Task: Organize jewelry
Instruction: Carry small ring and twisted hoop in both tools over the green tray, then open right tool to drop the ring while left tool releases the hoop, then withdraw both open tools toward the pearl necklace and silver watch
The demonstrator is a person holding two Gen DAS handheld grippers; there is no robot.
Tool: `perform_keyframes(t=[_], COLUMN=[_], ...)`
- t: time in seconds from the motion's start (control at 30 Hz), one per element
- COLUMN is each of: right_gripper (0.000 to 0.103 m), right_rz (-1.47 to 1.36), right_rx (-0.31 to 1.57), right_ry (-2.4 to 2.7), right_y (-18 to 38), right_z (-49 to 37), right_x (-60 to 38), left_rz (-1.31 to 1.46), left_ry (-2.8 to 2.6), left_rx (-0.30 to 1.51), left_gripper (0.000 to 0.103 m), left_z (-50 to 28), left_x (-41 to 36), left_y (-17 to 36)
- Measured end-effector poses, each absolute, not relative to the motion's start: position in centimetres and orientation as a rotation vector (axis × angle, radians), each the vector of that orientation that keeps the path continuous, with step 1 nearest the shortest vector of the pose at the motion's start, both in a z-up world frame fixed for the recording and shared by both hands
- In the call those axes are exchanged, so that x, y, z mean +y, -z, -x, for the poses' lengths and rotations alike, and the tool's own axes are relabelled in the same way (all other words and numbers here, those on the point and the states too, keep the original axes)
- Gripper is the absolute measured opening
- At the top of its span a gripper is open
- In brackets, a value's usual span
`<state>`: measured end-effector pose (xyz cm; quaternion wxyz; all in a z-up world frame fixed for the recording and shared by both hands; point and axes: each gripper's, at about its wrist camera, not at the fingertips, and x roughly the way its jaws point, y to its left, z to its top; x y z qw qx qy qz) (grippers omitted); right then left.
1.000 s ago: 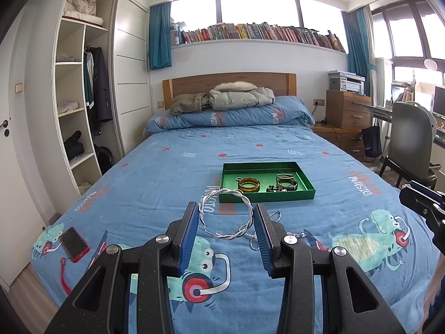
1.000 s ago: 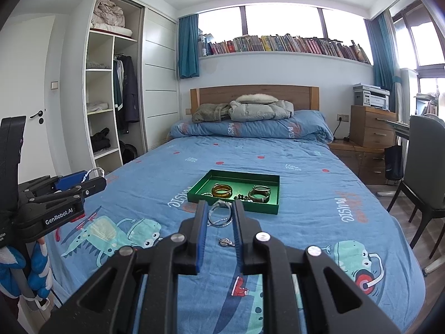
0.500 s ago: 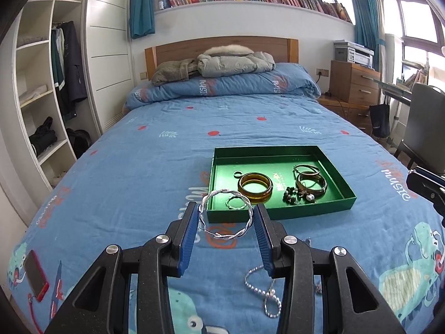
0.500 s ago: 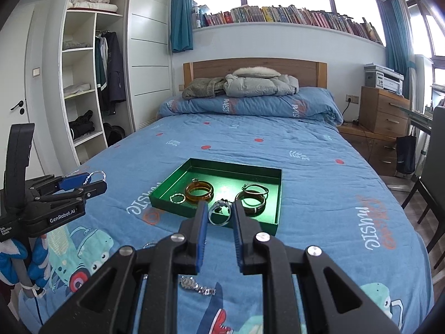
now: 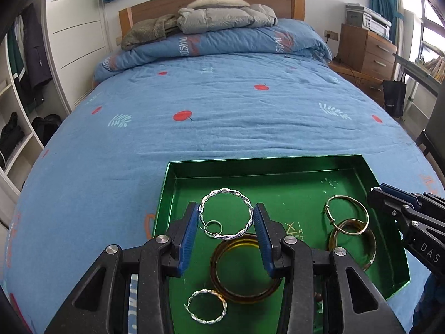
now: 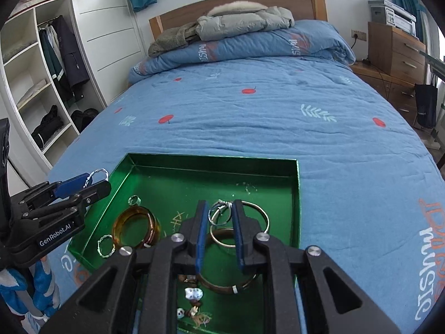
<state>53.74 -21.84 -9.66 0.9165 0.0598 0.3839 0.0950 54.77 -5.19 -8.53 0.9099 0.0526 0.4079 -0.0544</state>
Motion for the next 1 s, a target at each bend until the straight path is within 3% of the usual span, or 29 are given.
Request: perform_keyframes(t=[0.27, 0.43, 0.57, 0.67, 1.0], right_gripper=[0.016, 0.017, 0.02, 0.031, 0.033], right_rz=[-0.036, -0.006, -0.019, -0.069, -0.064], right_rx=[0.993, 1.026, 1.009, 0.958, 0.759], right_ry=[-0.104, -0.084, -0.099, -0.119, -0.183], right_y=[14.0, 15.1, 14.3, 12.2, 3.3], right_z=[-60.3, -60.9, -60.3, -58.5, -43.2], right_x=[-21.8, -21.8, -21.8, -22.4, -22.6], left_rz=[-0.106, -0.092, -0.046, -0.016, -0.024], left_ry=[0.08, 0.094, 0.131, 0.146, 0.129], left_rx=[1.023, 1.088, 1.084, 1.026, 0.8], left_gripper=[0.04, 0.041, 0.048, 0.055, 0.059], left_z=[-60.3, -61.2, -60.5, -58.2, -42.6], left_x=[-6.0, -5.9, -5.2, -4.2, 0.2], left_y=[12.4, 13.0, 12.3, 10.0, 1.8])
